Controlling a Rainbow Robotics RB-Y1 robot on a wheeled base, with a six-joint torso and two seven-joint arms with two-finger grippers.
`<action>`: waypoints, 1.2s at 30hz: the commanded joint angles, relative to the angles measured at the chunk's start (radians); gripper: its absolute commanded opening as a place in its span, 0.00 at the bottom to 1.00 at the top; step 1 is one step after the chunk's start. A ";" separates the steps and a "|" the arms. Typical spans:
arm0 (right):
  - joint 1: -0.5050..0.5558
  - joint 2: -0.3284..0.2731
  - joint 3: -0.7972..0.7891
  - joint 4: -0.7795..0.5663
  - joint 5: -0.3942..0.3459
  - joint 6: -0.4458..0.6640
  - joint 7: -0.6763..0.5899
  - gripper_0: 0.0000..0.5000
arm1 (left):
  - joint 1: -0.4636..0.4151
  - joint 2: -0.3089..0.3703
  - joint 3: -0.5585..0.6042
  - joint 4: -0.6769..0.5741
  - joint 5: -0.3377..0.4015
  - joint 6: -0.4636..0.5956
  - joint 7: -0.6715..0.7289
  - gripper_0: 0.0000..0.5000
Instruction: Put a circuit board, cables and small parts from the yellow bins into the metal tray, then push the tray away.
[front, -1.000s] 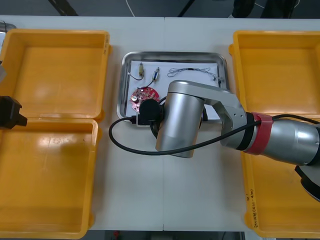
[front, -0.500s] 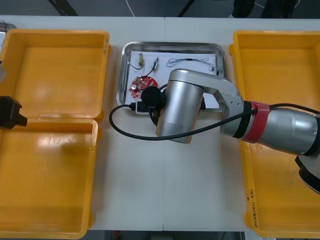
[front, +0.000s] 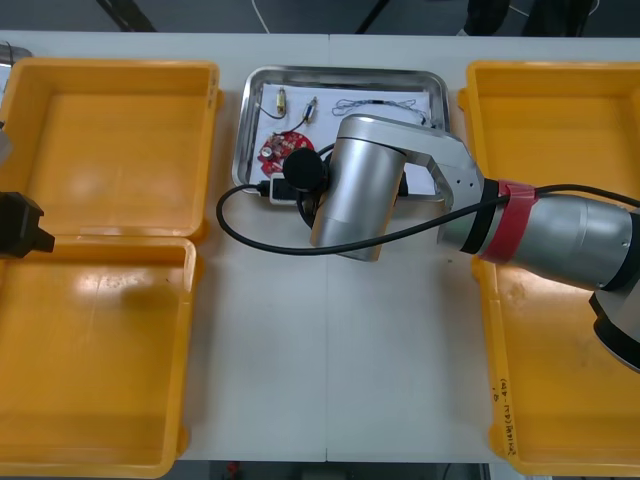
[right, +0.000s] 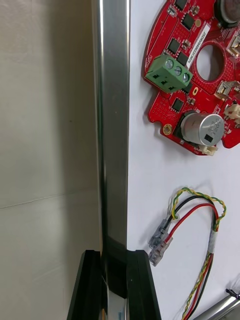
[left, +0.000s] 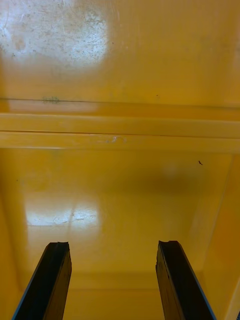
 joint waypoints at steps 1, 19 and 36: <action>-0.063 0.023 0.016 0.019 -0.005 -0.033 0.026 0.00 | 0.018 0.030 0.030 -0.027 0.003 0.006 -0.057 1.00; -0.128 0.023 0.077 0.144 -0.005 -0.182 0.051 0.00 | 0.018 0.030 0.030 -0.027 0.003 0.006 -0.057 1.00; -0.166 0.066 0.079 0.320 -0.005 -0.317 0.080 0.00 | 0.018 0.030 0.030 -0.027 0.003 0.006 -0.057 1.00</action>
